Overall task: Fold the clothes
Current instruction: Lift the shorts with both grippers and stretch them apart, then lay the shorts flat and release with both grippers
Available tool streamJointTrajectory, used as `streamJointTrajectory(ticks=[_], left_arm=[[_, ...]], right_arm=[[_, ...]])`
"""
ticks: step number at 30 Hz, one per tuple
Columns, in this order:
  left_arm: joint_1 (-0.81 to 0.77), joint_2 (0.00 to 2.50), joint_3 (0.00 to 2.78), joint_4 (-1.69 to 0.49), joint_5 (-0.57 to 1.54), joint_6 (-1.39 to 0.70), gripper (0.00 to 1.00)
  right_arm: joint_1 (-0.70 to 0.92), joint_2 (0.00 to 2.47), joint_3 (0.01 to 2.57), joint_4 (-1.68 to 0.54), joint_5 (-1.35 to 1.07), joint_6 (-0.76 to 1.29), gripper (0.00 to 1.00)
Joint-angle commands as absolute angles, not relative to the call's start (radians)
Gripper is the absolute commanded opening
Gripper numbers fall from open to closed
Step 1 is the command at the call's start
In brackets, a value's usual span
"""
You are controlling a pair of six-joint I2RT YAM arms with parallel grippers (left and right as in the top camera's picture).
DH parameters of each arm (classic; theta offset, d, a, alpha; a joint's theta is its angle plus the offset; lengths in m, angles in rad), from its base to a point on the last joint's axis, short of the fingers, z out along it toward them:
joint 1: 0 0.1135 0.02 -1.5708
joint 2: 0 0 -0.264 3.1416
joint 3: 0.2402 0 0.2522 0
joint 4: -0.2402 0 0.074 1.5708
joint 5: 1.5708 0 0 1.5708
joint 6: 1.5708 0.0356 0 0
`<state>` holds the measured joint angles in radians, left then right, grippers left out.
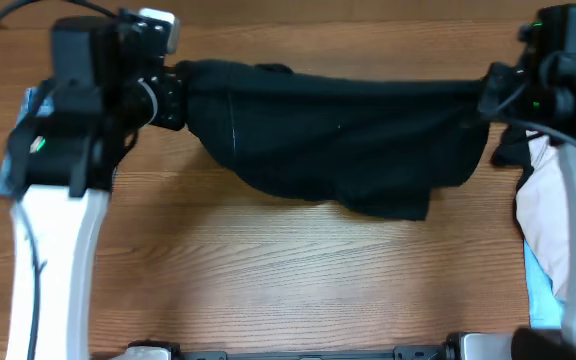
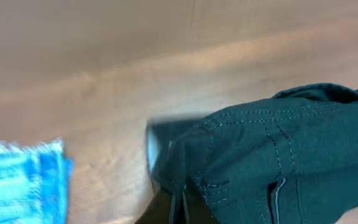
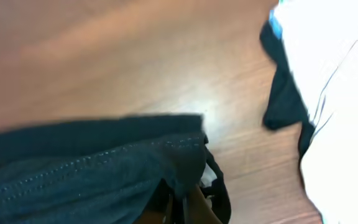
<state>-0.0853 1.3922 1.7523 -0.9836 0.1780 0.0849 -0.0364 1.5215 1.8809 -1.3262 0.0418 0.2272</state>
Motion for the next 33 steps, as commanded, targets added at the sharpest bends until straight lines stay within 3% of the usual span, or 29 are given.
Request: streamJointTrajectory(ticks=[1,10,15,22,27,28,30,32,33], left_arm=[[-0.075,1.242,1.892,-1.008,0.128,0.143,0.04],[-0.075,1.095,2.223,-1.104,-0.031,0.180,0.04],[-0.075,1.115,2.233,-1.111,-0.064,0.180,0.04],[-0.075,1.390,2.188,-1.095,-0.092,0.180,0.04],[-0.075,1.750,2.188,-0.946,-0.088,0.224,0.04],[-0.075,1.820,2.189,-0.900,-0.095,0.235,0.12],[-0.074,1.934,2.189,-0.832,-0.174,0.233,0.54],[-0.074,1.987,2.190,-0.831,-0.260,0.220,0.80],[-0.074,1.993,2.189,-0.845,-0.285,0.222,0.83]], right_arm=[[-0.040,1.366,2.022,-1.345,0.084,0.237,0.04],[-0.040,1.181,2.245,-1.449,0.066,0.241,0.04],[-0.040,1.215,2.257,-1.455,0.024,0.241,0.04],[-0.040,1.519,2.257,-1.385,-0.031,0.241,0.04],[-0.040,1.878,2.257,-1.126,-0.105,0.240,0.04],[-0.040,1.942,2.257,-1.059,-0.115,0.235,0.16],[-0.044,2.029,2.257,-1.002,-0.114,0.204,0.59],[-0.063,2.063,2.257,-1.029,-0.113,0.178,0.66],[-0.078,2.066,2.257,-1.063,-0.114,0.170,0.68]])
